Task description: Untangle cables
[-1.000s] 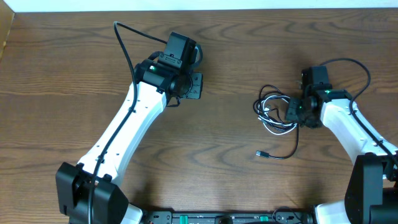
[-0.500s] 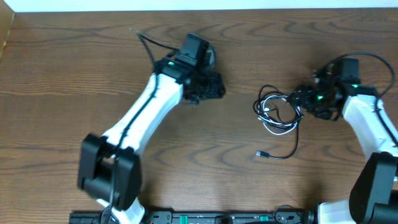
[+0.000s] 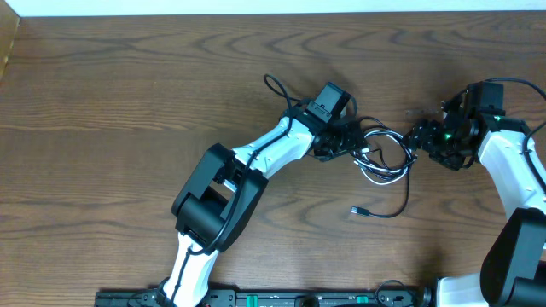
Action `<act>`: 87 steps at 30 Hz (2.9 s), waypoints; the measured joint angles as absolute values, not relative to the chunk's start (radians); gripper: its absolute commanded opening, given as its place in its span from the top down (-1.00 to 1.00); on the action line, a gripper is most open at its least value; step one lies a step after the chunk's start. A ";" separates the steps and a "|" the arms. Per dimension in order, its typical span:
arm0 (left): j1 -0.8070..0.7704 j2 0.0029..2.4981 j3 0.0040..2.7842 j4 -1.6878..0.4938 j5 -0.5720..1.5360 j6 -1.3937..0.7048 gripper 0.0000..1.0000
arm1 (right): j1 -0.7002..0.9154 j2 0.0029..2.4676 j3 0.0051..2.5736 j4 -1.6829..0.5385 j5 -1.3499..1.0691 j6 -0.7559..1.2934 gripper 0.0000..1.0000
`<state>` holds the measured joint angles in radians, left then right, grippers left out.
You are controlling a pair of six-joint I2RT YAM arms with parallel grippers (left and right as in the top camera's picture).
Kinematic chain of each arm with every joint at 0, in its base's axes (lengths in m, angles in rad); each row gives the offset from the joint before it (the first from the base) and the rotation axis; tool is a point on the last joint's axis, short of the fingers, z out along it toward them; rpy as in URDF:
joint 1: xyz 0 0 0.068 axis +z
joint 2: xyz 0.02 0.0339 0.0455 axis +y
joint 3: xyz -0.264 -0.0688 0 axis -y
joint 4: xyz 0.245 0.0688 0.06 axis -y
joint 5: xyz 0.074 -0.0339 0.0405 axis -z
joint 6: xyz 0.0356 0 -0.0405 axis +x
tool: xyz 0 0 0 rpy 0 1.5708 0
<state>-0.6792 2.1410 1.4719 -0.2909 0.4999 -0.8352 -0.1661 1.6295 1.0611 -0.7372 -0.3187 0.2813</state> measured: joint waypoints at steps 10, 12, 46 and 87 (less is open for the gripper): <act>-0.752 2.149 1.472 -0.183 0.461 -0.890 -0.14 | -0.166 1.629 1.061 -0.746 -0.318 0.281 -0.54; -0.768 2.151 1.472 -0.203 0.438 -0.876 -0.11 | -0.166 1.629 1.061 -0.751 -0.315 0.280 -0.54; -0.684 1.942 1.492 -0.699 -0.037 -0.432 -0.03 | -0.166 1.629 1.061 -0.755 -0.292 0.280 -0.52; -0.676 1.950 1.409 -0.590 0.103 -0.456 0.85 | -0.091 1.629 1.061 -0.745 -0.382 0.176 -0.39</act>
<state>-0.6762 1.9503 1.4094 -0.5896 0.1032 -0.4561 -0.0914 1.6295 1.0611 -0.7448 -0.3817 0.1757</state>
